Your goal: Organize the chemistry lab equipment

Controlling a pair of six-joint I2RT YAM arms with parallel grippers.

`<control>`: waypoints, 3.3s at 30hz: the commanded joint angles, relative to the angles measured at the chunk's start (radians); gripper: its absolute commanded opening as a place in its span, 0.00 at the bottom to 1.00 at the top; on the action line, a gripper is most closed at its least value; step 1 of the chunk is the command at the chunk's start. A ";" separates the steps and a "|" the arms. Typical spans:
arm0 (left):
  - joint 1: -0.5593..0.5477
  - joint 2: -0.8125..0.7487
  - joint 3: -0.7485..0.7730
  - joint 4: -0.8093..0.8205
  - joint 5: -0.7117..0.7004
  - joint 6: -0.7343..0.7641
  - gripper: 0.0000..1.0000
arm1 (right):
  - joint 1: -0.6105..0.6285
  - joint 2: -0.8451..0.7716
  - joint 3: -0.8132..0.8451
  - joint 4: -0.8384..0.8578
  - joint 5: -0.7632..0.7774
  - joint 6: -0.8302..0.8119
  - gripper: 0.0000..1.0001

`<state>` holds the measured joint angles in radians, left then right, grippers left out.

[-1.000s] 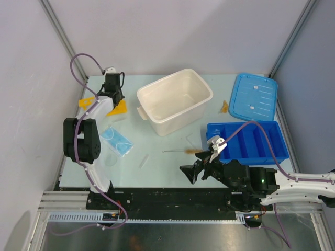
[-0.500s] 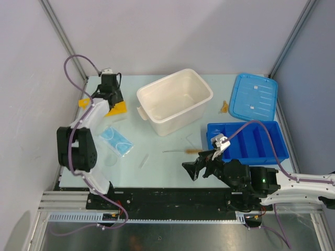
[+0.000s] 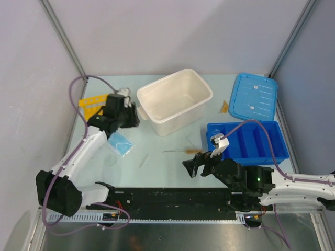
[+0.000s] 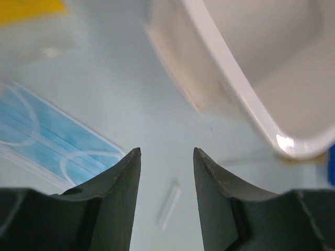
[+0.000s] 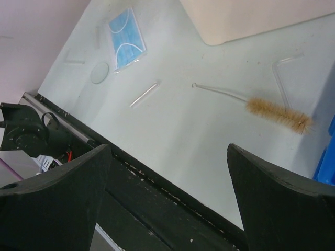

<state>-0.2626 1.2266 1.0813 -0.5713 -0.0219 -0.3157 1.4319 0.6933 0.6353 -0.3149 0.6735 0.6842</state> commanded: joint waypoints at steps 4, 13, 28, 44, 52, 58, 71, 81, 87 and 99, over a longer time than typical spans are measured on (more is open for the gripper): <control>-0.289 -0.049 -0.153 -0.102 0.012 -0.142 0.47 | -0.001 0.019 -0.002 -0.032 0.015 0.108 0.96; -0.387 0.018 -0.269 -0.100 -0.080 -0.227 0.41 | 0.008 -0.025 -0.002 -0.102 0.034 0.143 0.96; -0.408 0.225 -0.285 -0.075 -0.155 -0.237 0.37 | 0.009 -0.041 -0.002 -0.088 0.053 0.110 0.95; -0.423 0.156 -0.338 -0.024 -0.053 -0.310 0.14 | 0.007 -0.015 -0.002 -0.019 0.022 0.059 0.95; -0.448 -0.174 -0.350 0.088 0.081 -0.430 0.14 | -0.040 0.104 -0.003 0.136 -0.109 0.037 0.92; -0.458 -0.368 -0.421 0.246 0.183 -0.509 0.15 | -0.130 0.189 -0.014 0.347 -0.347 0.001 0.80; -0.462 -0.533 -0.527 0.441 0.328 -0.582 0.16 | -0.216 0.335 -0.020 0.628 -0.559 0.011 0.63; -0.463 -0.563 -0.567 0.490 0.376 -0.622 0.17 | -0.222 0.391 -0.020 0.669 -0.539 0.040 0.46; -0.464 -0.585 -0.575 0.505 0.379 -0.643 0.17 | -0.222 0.400 -0.020 0.655 -0.524 0.046 0.38; -0.464 -0.553 -0.543 0.510 0.399 -0.600 0.35 | -0.200 0.366 -0.020 0.607 -0.490 -0.030 0.19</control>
<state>-0.7208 0.6579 0.5163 -0.0986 0.3470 -0.9401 1.2160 1.0885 0.6155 0.2882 0.1448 0.7162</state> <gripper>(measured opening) 0.297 0.219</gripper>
